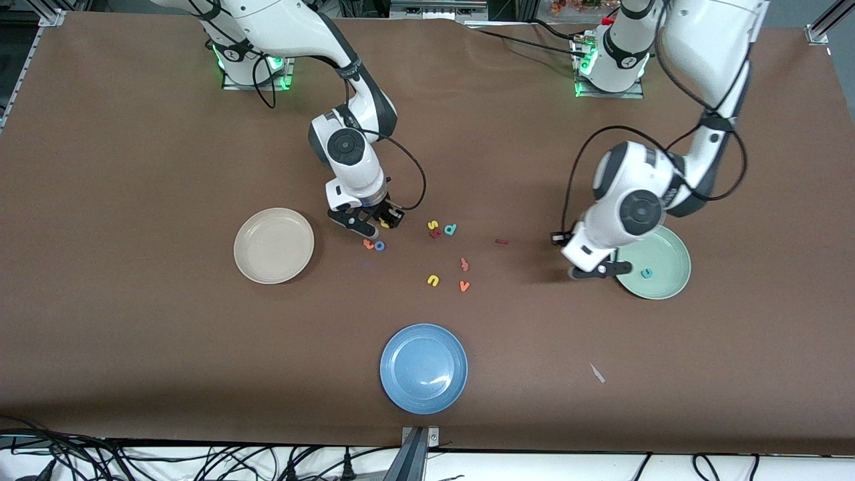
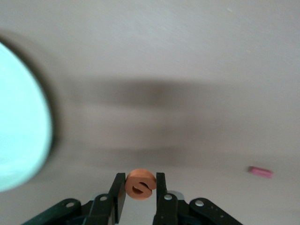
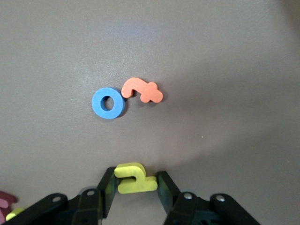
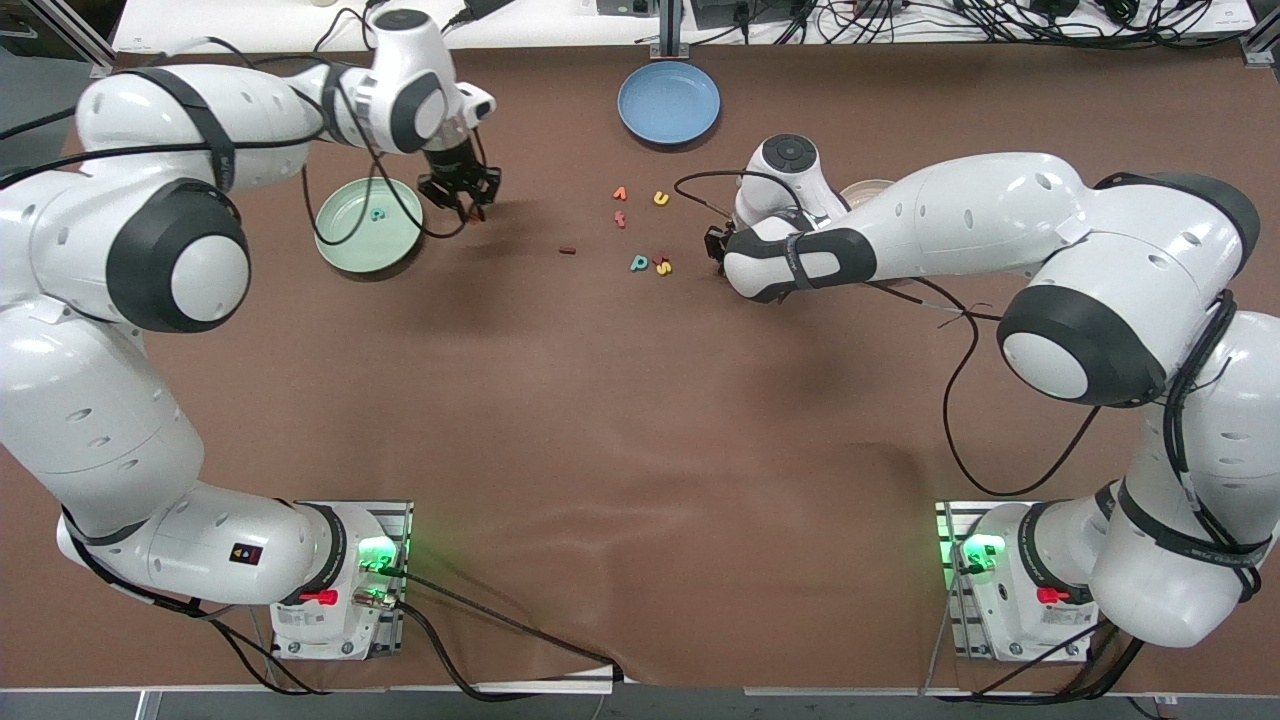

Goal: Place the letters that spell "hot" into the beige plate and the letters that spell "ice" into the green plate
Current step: 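Place the orange letter on the green plate while the right gripper grasps yellow letter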

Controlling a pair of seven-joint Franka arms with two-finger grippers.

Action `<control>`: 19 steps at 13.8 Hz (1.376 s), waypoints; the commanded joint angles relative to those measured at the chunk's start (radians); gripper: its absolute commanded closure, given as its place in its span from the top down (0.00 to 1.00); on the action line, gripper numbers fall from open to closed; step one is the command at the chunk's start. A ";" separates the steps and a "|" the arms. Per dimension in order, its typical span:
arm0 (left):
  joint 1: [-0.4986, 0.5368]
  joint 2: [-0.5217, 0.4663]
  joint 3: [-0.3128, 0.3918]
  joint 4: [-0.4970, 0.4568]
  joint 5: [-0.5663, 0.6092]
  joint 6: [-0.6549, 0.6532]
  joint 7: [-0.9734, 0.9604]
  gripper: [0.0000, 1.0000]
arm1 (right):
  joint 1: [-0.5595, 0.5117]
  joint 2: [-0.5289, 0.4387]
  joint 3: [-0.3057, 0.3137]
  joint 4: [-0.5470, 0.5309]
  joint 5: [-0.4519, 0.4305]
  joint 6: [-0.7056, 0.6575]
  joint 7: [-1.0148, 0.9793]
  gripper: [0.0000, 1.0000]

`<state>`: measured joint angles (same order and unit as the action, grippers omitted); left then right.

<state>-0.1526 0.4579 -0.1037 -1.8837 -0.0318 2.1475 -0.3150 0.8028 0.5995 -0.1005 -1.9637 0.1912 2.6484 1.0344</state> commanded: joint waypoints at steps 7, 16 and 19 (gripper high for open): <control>0.268 0.027 -0.013 -0.003 0.124 -0.006 0.408 0.22 | -0.007 0.029 0.007 0.022 0.017 0.008 -0.028 0.29; 0.248 0.010 -0.137 0.000 0.107 -0.026 0.213 1.00 | -0.011 0.026 0.002 0.081 0.013 -0.116 -0.045 0.28; 0.245 0.013 -0.243 0.005 0.105 -0.026 -0.124 1.00 | -0.037 0.011 -0.004 0.130 0.014 -0.235 -0.097 0.28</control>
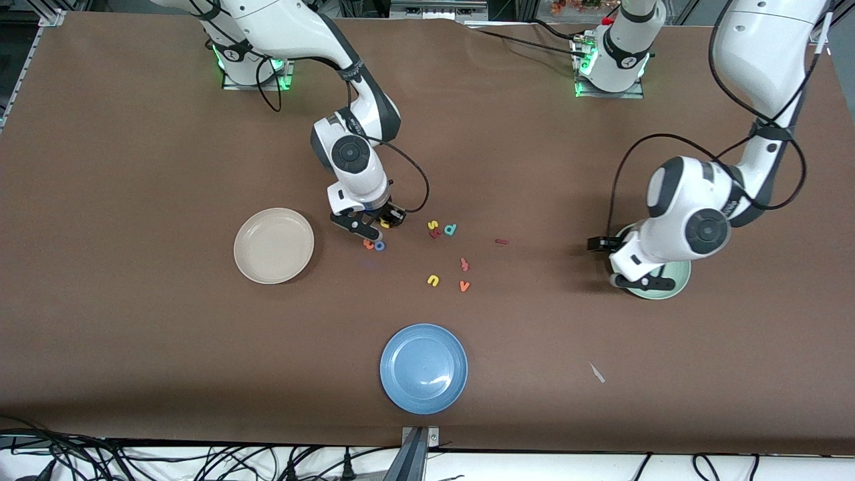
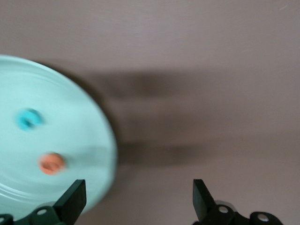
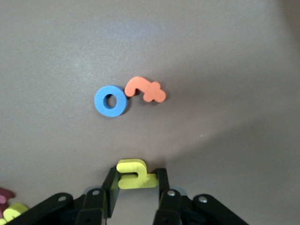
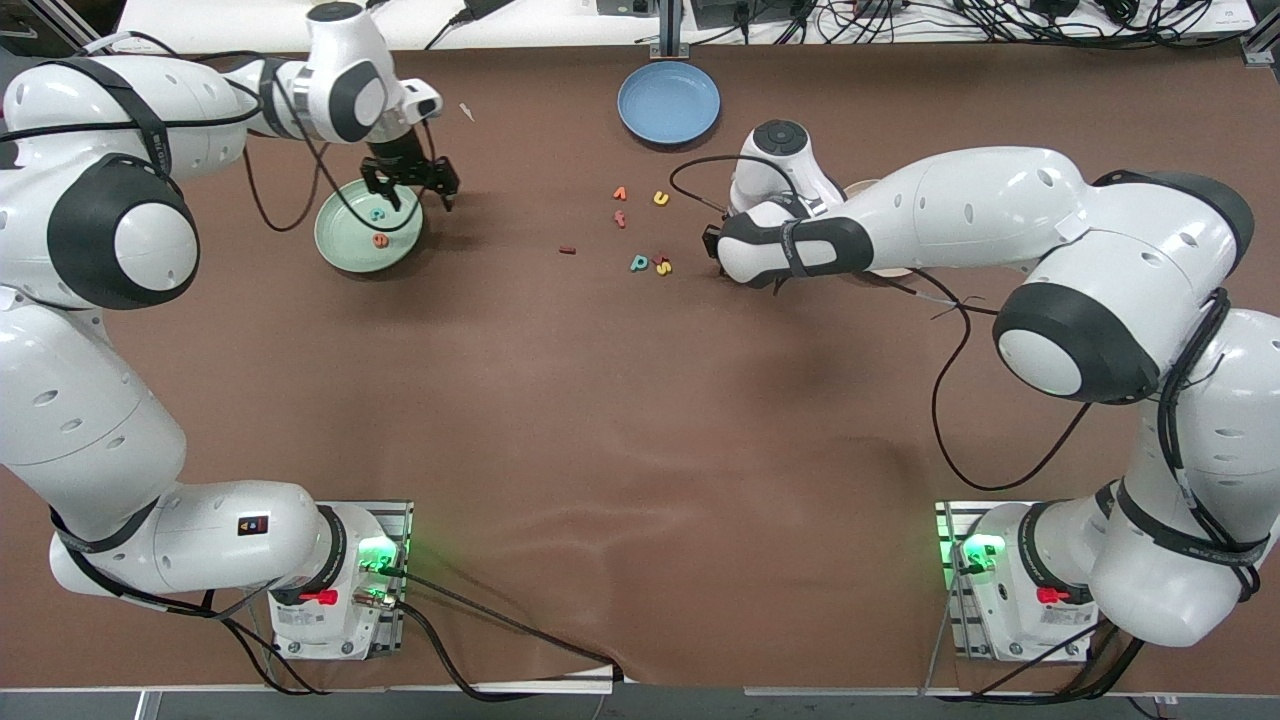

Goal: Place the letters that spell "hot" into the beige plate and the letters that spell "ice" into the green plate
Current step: 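Drop the yellow letter on the beige plate while the left gripper reaches pink piece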

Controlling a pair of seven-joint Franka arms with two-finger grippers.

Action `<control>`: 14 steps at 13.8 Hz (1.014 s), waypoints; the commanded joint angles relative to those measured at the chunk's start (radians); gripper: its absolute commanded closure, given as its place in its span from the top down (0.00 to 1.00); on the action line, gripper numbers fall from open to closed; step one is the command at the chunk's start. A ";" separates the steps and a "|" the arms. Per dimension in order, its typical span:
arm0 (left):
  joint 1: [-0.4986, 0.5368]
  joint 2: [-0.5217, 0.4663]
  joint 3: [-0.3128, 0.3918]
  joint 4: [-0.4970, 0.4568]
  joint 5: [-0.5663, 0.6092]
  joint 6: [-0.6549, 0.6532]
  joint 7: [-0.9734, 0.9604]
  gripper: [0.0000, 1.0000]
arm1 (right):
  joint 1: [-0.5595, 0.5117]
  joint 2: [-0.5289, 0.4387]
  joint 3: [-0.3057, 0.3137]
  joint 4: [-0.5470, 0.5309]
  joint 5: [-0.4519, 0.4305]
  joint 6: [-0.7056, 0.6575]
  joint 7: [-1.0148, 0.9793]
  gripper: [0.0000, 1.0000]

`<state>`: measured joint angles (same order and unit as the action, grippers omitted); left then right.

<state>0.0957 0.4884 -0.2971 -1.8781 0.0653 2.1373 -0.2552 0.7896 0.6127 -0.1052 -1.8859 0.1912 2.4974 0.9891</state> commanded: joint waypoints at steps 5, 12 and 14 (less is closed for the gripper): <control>-0.097 0.008 -0.114 0.002 0.008 0.024 -0.554 1.00 | -0.033 -0.077 -0.114 0.059 0.019 -0.267 -0.251 0.28; -0.258 0.131 -0.109 0.007 0.016 0.300 -1.151 1.00 | -0.038 -0.152 -0.330 -0.067 0.037 -0.259 -0.677 0.28; -0.261 0.137 -0.108 0.007 0.022 0.308 -1.278 1.00 | -0.064 -0.151 -0.340 -0.100 0.112 -0.226 -0.777 0.28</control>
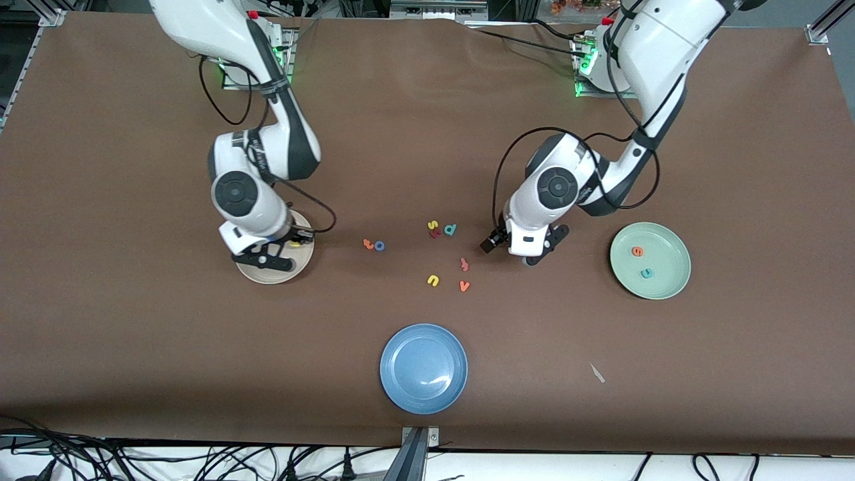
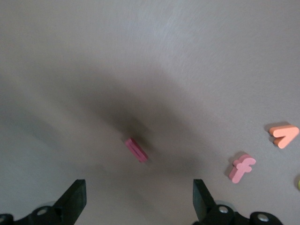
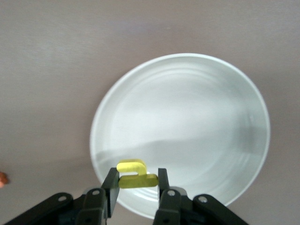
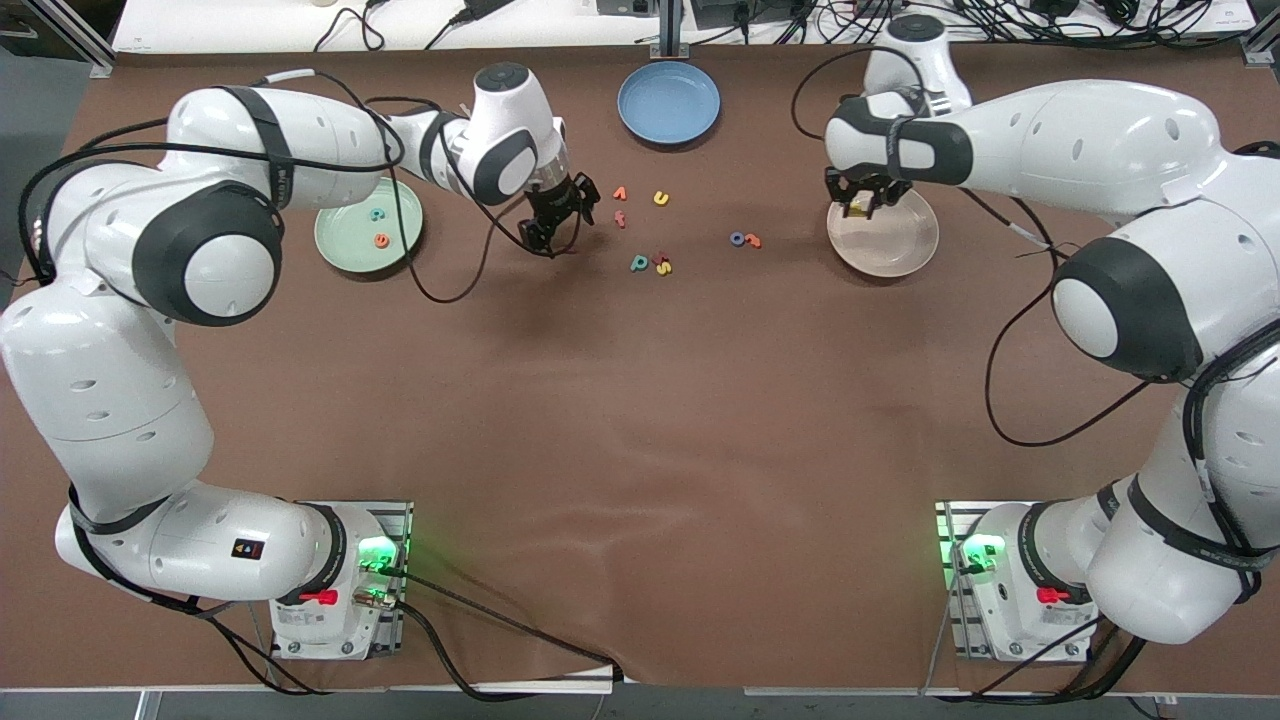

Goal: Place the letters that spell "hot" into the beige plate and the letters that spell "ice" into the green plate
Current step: 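Drop the yellow letter on the beige plate while the left gripper reaches pink piece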

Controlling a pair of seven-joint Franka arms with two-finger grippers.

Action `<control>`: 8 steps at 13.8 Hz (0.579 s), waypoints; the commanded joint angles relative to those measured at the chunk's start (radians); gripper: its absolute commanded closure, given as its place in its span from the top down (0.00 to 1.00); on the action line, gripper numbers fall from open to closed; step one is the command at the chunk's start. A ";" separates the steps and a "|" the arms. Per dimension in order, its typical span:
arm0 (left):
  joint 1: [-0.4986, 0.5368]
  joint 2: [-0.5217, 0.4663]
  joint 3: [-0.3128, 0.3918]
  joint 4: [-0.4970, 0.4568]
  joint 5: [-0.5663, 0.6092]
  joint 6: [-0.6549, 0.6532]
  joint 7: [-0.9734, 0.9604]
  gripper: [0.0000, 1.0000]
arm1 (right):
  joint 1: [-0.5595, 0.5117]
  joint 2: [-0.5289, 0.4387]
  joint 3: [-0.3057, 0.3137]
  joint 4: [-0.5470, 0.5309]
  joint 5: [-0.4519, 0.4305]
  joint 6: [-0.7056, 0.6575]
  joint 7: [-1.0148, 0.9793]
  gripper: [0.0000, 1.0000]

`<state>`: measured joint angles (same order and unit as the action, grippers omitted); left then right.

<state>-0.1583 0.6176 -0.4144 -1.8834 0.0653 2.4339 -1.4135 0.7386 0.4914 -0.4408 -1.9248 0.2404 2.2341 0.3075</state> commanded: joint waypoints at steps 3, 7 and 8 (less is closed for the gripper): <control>-0.009 0.010 0.013 0.012 0.030 0.011 -0.157 1.00 | -0.061 -0.016 -0.004 -0.111 0.175 0.120 -0.220 0.28; -0.009 0.034 0.019 0.013 0.200 0.011 -0.165 1.00 | -0.088 -0.014 -0.009 -0.100 0.195 0.096 -0.214 0.92; -0.006 0.043 0.017 0.013 0.250 0.013 -0.165 1.00 | -0.099 -0.016 -0.010 -0.097 0.194 0.087 -0.222 1.00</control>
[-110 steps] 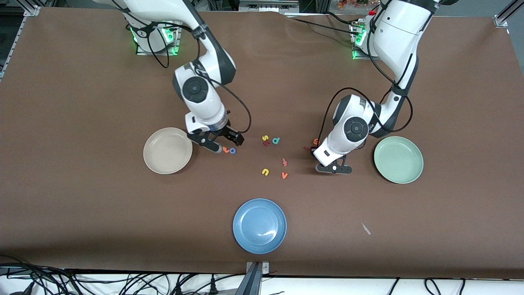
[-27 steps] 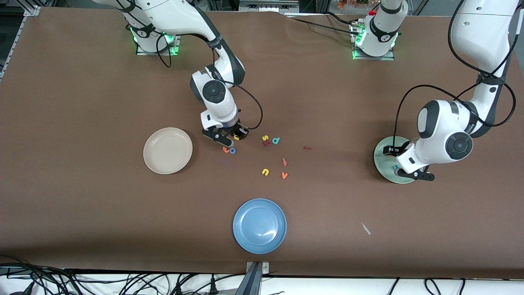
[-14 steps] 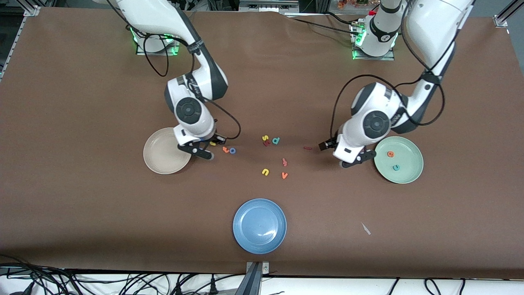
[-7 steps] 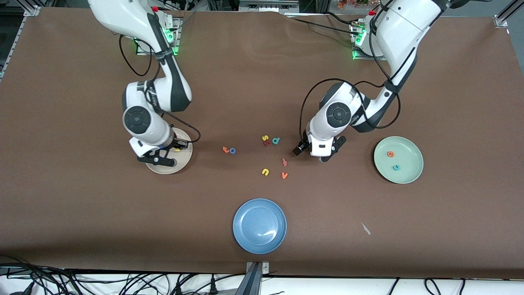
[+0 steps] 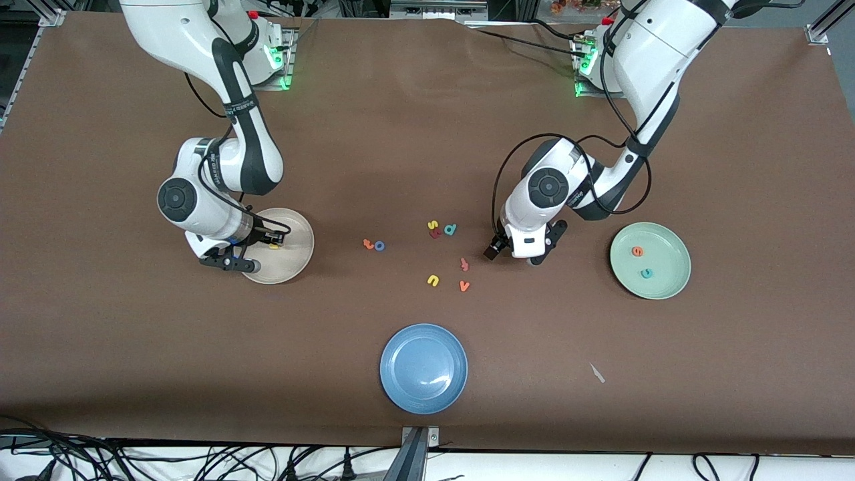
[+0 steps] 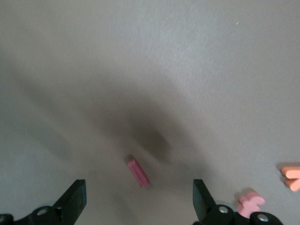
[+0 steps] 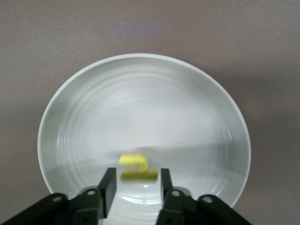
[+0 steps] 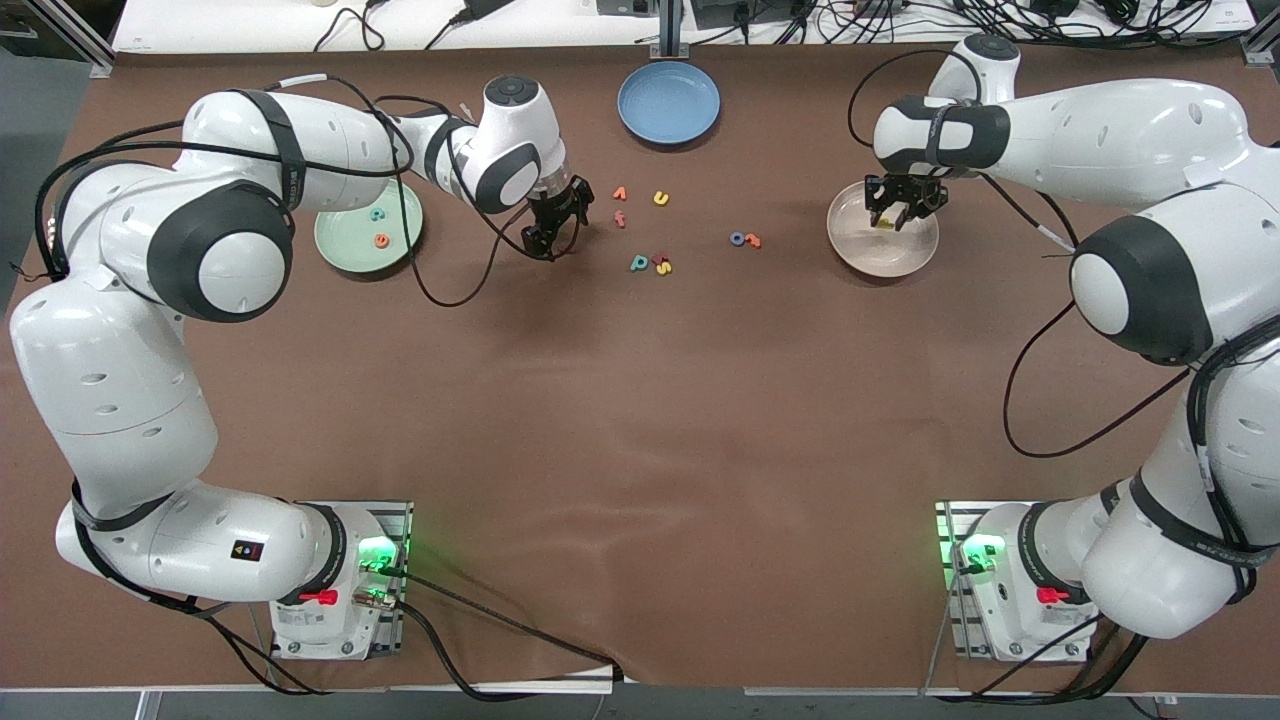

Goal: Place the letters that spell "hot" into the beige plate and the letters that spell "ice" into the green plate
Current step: 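Drop the yellow letter on the beige plate while the left gripper reaches pink piece, then grasp the pink piece with the left gripper while the right gripper returns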

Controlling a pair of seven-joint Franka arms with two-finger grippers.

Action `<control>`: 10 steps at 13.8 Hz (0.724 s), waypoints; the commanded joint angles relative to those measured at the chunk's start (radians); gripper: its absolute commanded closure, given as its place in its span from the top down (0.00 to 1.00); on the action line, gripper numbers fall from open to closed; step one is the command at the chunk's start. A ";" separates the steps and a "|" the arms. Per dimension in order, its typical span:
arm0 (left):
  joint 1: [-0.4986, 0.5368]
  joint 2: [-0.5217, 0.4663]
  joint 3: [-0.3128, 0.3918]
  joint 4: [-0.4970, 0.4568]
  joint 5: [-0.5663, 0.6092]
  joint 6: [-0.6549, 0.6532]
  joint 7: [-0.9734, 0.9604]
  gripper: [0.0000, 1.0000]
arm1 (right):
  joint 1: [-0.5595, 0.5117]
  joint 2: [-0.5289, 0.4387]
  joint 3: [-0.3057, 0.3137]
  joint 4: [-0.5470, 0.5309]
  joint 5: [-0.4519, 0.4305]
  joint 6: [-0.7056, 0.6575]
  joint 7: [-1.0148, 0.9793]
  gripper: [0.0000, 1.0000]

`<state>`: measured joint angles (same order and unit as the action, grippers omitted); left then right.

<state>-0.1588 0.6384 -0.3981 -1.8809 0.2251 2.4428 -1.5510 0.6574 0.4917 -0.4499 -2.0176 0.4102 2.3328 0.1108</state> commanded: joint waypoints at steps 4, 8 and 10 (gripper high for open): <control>-0.007 0.029 -0.001 0.013 0.092 0.005 -0.032 1.00 | -0.012 -0.022 0.003 0.052 0.022 -0.128 -0.002 1.00; -0.008 0.040 -0.001 0.011 0.099 0.045 -0.052 0.77 | 0.065 -0.013 0.011 0.095 0.022 -0.121 0.148 1.00; -0.021 0.047 -0.001 0.011 0.103 0.047 -0.078 0.57 | 0.100 -0.012 0.013 0.108 0.022 -0.116 0.193 1.00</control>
<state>-0.1653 0.6724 -0.3994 -1.8806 0.2938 2.4775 -1.5765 0.7265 0.4790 -0.4342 -1.9283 0.4151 2.2278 0.2582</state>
